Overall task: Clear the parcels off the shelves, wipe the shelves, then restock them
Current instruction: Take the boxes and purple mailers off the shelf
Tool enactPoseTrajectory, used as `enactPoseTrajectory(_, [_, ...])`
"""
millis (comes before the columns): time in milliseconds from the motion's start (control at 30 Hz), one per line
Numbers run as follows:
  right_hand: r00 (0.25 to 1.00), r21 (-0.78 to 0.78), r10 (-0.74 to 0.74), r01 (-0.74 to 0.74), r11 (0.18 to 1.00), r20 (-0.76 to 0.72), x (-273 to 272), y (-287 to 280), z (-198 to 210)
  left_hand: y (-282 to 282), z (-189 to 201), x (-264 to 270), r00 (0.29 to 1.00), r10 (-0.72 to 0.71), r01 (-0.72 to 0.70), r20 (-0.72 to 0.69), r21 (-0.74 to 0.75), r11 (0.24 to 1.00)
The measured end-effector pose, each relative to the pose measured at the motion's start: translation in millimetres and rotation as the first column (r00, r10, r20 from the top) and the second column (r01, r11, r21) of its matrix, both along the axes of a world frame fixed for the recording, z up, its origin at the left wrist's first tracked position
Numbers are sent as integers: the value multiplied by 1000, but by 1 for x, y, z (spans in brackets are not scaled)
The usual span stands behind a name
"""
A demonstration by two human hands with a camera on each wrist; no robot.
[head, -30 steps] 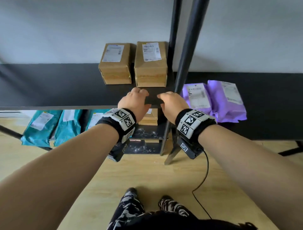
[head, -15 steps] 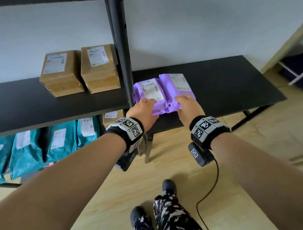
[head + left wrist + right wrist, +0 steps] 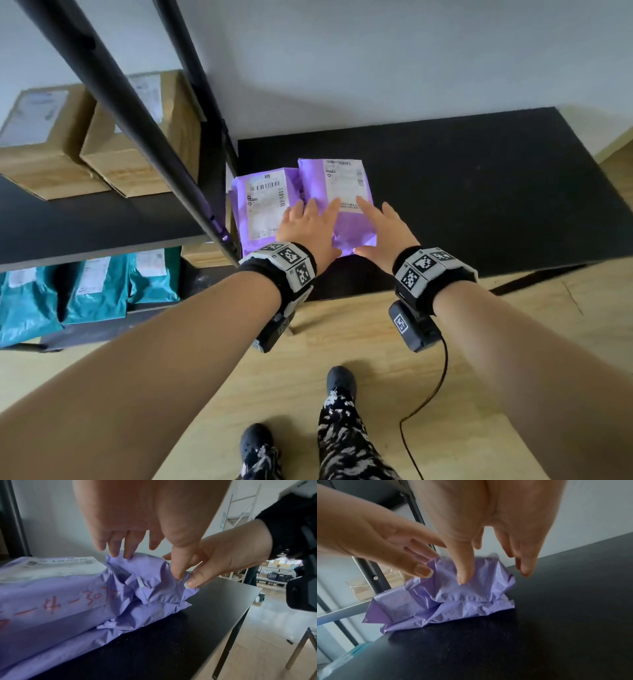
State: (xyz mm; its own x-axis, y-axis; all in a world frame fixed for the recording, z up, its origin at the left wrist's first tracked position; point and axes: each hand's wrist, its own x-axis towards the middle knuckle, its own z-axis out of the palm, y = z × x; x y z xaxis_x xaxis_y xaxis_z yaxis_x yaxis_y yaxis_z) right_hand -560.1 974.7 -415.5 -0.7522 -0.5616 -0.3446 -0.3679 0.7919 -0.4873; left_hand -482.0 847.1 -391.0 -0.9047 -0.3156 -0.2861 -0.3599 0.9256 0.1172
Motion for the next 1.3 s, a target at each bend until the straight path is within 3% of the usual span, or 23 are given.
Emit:
enactPoseTrajectory(100, [997,-80,82,-82,993,-8,-6,-2,-9,6,-7,-10,1000,3,-3,25,-26,1000])
enactPoseTrajectory(200, [994,-159,71,-83,984,-78,-6,1,-10,14,-9,-9,999,36,-36,18,-10,999])
enactPoseTrajectory(533, [947,-259,-6,-81,962,-321,39,23,25,33,26,31,981,59,-45,-182,80,996])
enactPoseTrajectory(700, [925,-202,32,-116,972,-380,104,24,56,29,49,97,961,47,-28,-273,76,997])
enactPoseTrajectory(867, [914,-189,126,-212,959,-385,191,-3,76,4,65,192,951,110,-99,-290,52,994])
enactPoseTrajectory(1100, [872,-220,298,-401,889,-389,295,-82,93,-60,81,315,903,284,-292,-323,23,956])
enactPoseTrajectory(1300, [861,-263,389,-478,838,-328,329,-158,100,-122,85,366,840,407,-414,-358,63,908])
